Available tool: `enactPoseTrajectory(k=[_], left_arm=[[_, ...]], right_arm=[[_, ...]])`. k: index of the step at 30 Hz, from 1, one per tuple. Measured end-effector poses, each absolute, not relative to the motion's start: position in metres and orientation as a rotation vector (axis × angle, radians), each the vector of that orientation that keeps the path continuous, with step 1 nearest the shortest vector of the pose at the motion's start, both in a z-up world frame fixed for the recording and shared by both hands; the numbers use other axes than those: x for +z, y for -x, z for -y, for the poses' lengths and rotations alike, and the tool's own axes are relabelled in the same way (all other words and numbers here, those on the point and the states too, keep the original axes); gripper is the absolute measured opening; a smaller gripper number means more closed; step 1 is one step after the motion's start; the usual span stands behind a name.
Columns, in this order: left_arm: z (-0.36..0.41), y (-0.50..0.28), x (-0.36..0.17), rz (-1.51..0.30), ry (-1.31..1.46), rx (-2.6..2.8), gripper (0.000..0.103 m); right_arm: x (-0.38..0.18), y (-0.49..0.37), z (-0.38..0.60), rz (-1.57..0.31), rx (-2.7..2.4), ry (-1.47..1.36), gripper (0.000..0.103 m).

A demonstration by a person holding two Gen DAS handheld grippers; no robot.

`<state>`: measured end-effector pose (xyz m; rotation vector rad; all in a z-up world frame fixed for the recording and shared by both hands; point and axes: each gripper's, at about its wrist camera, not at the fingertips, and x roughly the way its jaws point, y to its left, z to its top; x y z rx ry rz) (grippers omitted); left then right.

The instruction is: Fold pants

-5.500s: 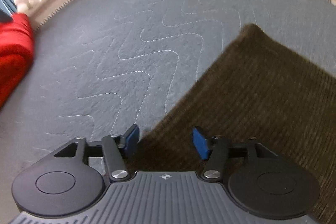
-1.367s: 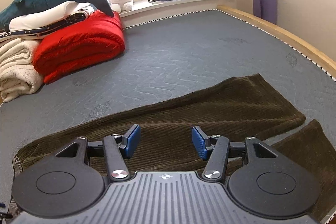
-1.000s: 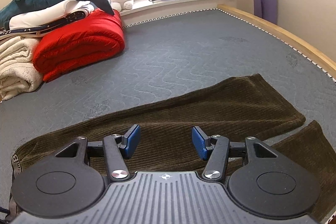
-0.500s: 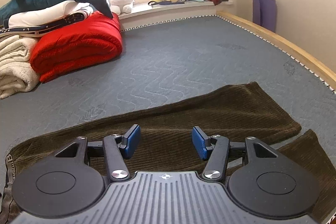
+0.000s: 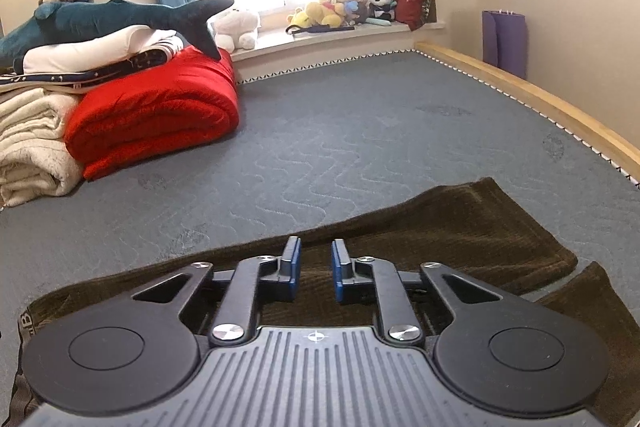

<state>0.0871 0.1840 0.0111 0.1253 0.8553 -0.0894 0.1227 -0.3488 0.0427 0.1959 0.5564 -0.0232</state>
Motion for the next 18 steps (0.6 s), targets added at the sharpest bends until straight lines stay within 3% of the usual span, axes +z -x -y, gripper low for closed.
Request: enactPoseTrajectory(k=[8, 10, 12, 14, 16, 18], left_arm=[[-0.185, -0.157, -0.005, -0.847, -0.153, -0.135, 0.006], [-0.188, -0.182, -0.018, -0.881, -0.138, -0.099, 0.02], [-0.194, -0.206, -0.033, -0.915, -0.093, -0.06, 0.024], [-0.197, -0.225, -0.048, -0.927, -0.101, -0.015, 0.035], [-0.199, -0.239, -0.062, -0.945, -0.104, 0.007, 0.057], [-0.202, -0.251, -0.074, -0.962, -0.103, 0.039, 0.064]], right_arm=[[0.049, -0.126, 0.352, -0.557, 0.069, -0.243, 0.016], [0.049, -0.127, 0.353, -0.56, 0.08, -0.238, 0.016], [0.049, -0.128, 0.357, -0.565, 0.081, -0.241, 0.016], [0.049, -0.131, 0.361, -0.569, 0.079, -0.249, 0.016], [0.049, -0.133, 0.367, -0.574, 0.072, -0.263, 0.016], [0.048, -0.136, 0.373, -0.577, 0.069, -0.28, 0.016]])
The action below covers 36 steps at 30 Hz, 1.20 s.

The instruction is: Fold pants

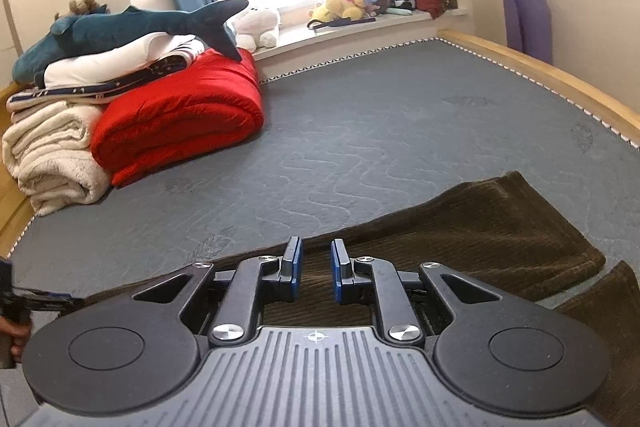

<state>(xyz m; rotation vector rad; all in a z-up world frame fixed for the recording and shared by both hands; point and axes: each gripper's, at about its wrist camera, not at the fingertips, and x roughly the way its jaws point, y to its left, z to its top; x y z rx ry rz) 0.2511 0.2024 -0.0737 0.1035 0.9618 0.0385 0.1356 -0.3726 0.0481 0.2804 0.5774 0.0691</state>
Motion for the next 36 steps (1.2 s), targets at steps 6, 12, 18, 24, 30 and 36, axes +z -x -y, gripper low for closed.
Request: enactPoseTrajectory(k=[6, 12, 18, 24, 30, 36], left_arm=[[-0.212, -0.27, -0.095, -1.025, -0.099, 0.033, 0.073], [-0.192, -0.248, -0.073, -1.039, -0.237, -0.077, 0.014], [-0.158, -0.162, -0.003, -0.912, -0.373, -0.196, 0.011], [-0.133, -0.023, 0.022, -0.923, -0.489, -0.387, 0.01], [-0.136, 0.022, -0.048, -1.101, -0.518, -0.365, 0.01], [-0.142, 0.012, -0.054, -1.11, -0.475, -0.344, 0.011]], right_arm=[[0.045, -0.137, 0.388, -0.587, 0.043, -0.302, 0.016], [0.041, -0.14, 0.397, -0.599, 0.016, -0.315, 0.016], [0.039, -0.139, 0.401, -0.607, -0.02, -0.361, 0.016], [0.041, -0.12, 0.41, -0.584, -0.088, -0.427, 0.012], [0.027, -0.107, 0.435, -0.615, -0.145, -0.543, 0.014], [-0.001, -0.132, 0.467, -0.69, -0.196, -0.653, 0.015]])
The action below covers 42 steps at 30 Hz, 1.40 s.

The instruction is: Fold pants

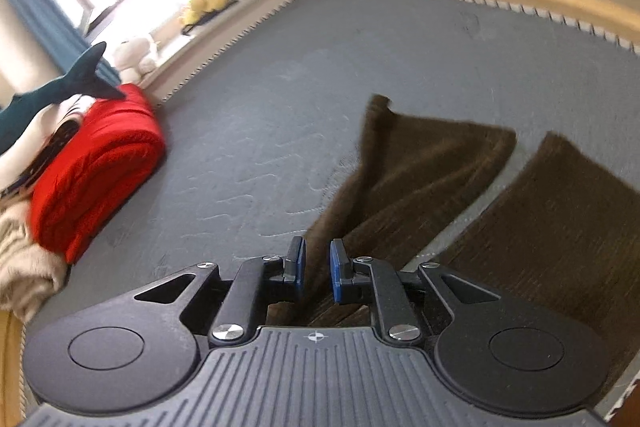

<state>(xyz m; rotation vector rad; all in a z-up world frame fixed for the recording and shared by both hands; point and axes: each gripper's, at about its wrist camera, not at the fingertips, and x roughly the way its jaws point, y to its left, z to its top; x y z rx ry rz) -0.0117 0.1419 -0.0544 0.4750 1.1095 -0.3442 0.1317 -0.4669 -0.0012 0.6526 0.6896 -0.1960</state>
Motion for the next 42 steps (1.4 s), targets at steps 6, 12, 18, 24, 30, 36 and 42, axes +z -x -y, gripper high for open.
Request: enactPoseTrajectory(k=[6, 12, 18, 24, 30, 36, 42], left_arm=[[-0.131, -0.004, -0.057, -1.127, -0.473, -0.352, 0.012], [-0.135, -0.019, -0.06, -1.16, -0.444, -0.362, 0.012], [-0.144, -0.026, -0.059, -1.185, -0.412, -0.373, 0.013], [-0.146, -0.031, -0.058, -1.192, -0.403, -0.371, 0.013], [-0.144, -0.028, -0.054, -1.173, -0.414, -0.369, 0.013], [-0.141, -0.013, -0.033, -1.1, -0.383, -0.397, 0.011], [-0.138, 0.022, -0.038, -1.108, -0.486, -0.463, 0.011]], right_arm=[[-0.034, -0.167, 0.485, -0.731, -0.188, -0.764, 0.015], [-0.063, -0.212, 0.49, -0.758, -0.184, -0.768, 0.032], [-0.095, -0.246, 0.498, -0.799, -0.247, -0.777, 0.04], [-0.107, -0.263, 0.498, -0.795, -0.227, -0.785, 0.035], [-0.079, -0.255, 0.494, -0.703, -0.188, -0.705, 0.005], [0.016, -0.179, 0.507, -0.543, -0.246, -0.593, 0.005], [0.006, -0.059, 0.549, -0.67, -0.41, -0.647, 0.005]])
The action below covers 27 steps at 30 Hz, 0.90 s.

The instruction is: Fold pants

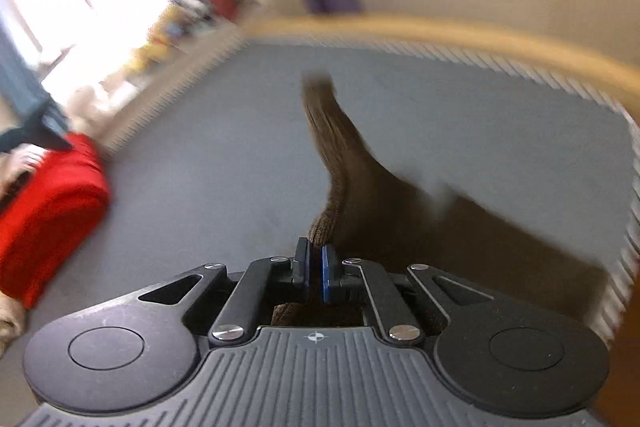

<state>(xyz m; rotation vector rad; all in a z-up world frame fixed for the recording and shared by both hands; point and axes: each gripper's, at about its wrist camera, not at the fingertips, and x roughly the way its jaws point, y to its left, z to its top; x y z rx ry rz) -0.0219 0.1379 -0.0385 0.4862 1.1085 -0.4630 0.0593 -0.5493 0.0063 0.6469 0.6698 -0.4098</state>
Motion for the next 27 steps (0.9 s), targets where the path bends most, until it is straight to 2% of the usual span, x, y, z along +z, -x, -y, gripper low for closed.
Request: enactPoseTrajectory(k=[4, 5, 10, 12, 14, 18, 21, 27], left_arm=[[-0.138, 0.039, -0.057, -1.187, -0.565, -0.512, 0.017], [-0.136, 0.042, -0.057, -1.194, -0.57, -0.527, 0.017], [-0.146, 0.031, -0.016, -1.095, -0.351, -0.527, 0.032], [-0.154, 0.024, -0.001, -1.045, -0.246, -0.503, 0.04], [-0.162, 0.013, 0.005, -1.026, -0.182, -0.432, 0.042], [-0.175, -0.002, -0.003, -1.071, -0.14, -0.307, 0.042], [-0.183, -0.013, -0.015, -1.123, -0.119, -0.265, 0.051], [-0.217, -0.027, -0.027, -1.173, -0.059, -0.078, 0.057]], right_arm=[[-0.07, -0.022, 0.577, -0.986, -0.492, -0.758, 0.005], [-0.083, -0.014, 0.587, -1.006, -0.496, -0.807, 0.008], [-0.078, 0.012, 0.641, -0.829, -0.559, -0.886, 0.009], [-0.079, 0.018, 0.662, -0.762, -0.595, -0.969, 0.019], [-0.089, 0.015, 0.673, -0.734, -0.616, -1.042, 0.024], [-0.113, 0.005, 0.687, -0.737, -0.643, -1.099, 0.025], [-0.118, -0.002, 0.688, -0.743, -0.668, -1.095, 0.024], [-0.101, -0.003, 0.681, -0.719, -0.799, -1.055, 0.024]])
